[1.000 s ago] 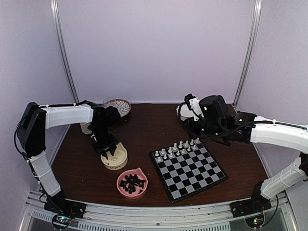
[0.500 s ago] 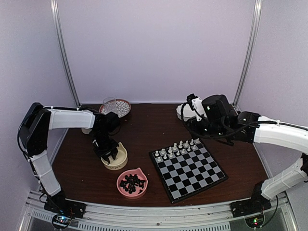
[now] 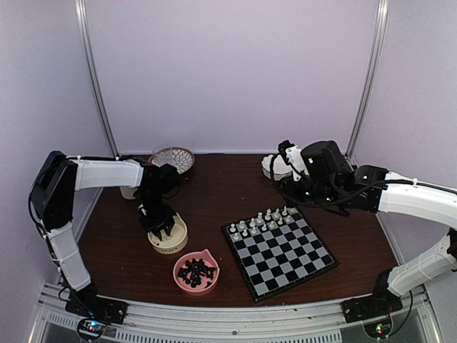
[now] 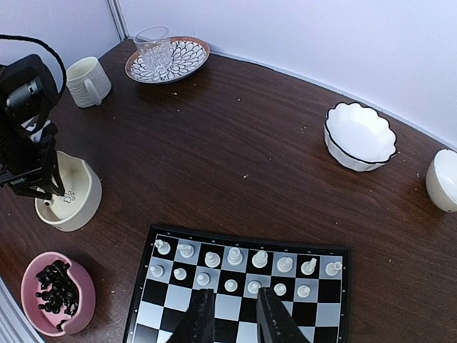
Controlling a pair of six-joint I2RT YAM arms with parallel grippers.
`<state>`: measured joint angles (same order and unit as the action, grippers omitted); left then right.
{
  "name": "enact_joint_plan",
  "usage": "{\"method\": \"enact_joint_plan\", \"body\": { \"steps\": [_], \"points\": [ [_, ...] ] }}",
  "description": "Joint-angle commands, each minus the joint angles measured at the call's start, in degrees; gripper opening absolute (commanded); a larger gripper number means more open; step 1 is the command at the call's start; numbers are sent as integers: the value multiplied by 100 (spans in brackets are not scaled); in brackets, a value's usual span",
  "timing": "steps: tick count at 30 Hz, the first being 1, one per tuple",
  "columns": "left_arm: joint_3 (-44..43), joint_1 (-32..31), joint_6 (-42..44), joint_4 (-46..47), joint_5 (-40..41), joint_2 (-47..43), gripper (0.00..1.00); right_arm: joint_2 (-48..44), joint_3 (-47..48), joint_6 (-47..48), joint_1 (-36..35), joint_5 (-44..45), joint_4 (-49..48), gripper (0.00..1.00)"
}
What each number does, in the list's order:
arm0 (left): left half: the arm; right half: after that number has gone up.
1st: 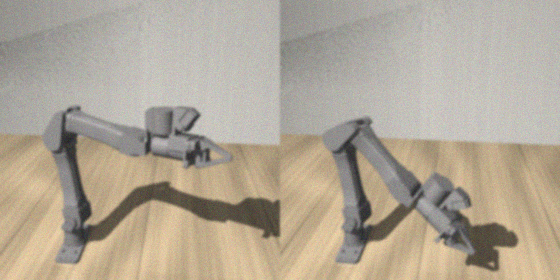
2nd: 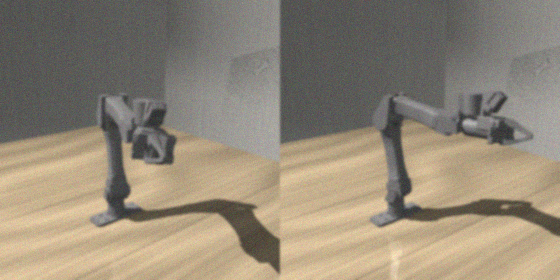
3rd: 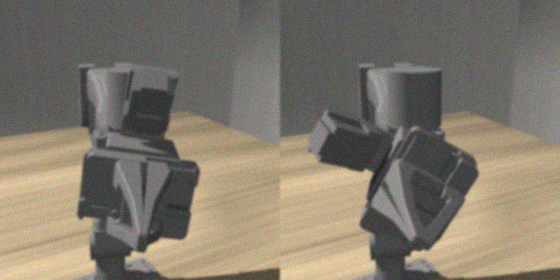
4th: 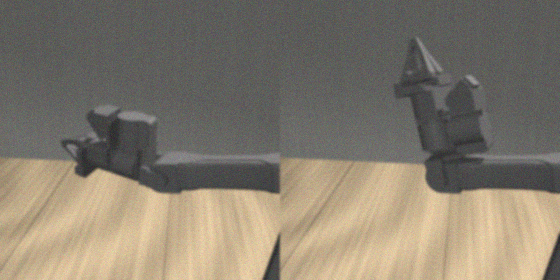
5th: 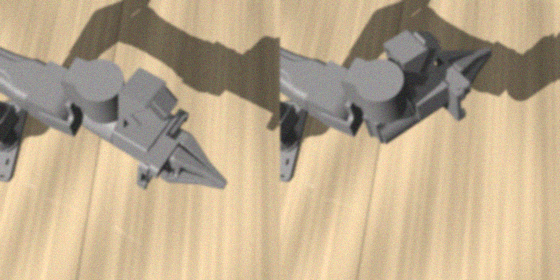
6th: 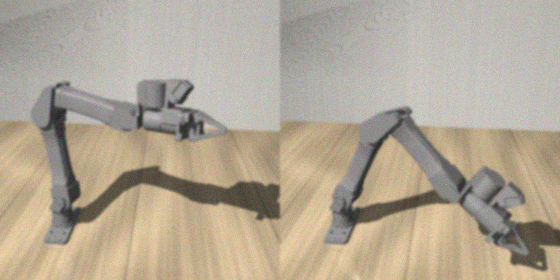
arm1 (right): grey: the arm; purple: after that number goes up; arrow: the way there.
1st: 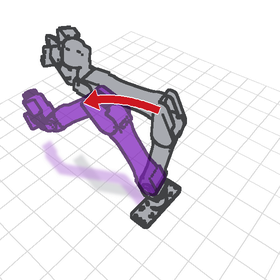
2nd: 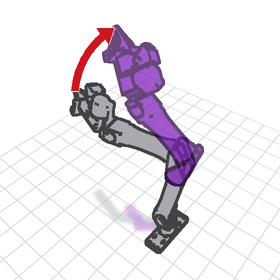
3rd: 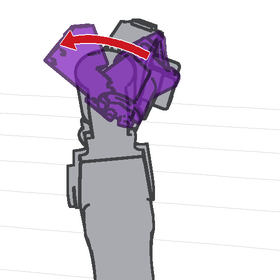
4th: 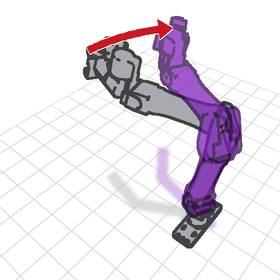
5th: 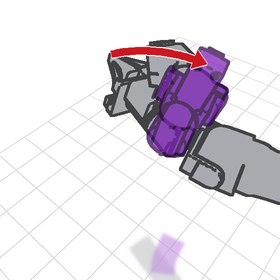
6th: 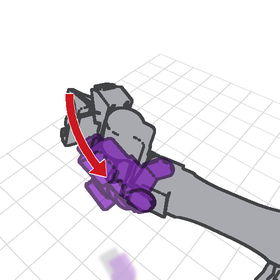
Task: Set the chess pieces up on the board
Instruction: Pick up the pawn from the storage box.
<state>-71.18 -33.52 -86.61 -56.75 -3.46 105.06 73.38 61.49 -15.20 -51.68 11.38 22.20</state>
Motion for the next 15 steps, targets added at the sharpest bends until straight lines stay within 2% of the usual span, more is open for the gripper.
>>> {"method": "enact_joint_plan", "body": {
  "steps": [1, 15],
  "points": [
    [-672, 38, 30, -844, 258, 53, 29, -45, 154, 66, 48, 37, 65, 23],
    [-231, -8, -172, -896, 216, -77, 29, -41, 47, 60, 75, -83, -67, 23]
  ]
}}
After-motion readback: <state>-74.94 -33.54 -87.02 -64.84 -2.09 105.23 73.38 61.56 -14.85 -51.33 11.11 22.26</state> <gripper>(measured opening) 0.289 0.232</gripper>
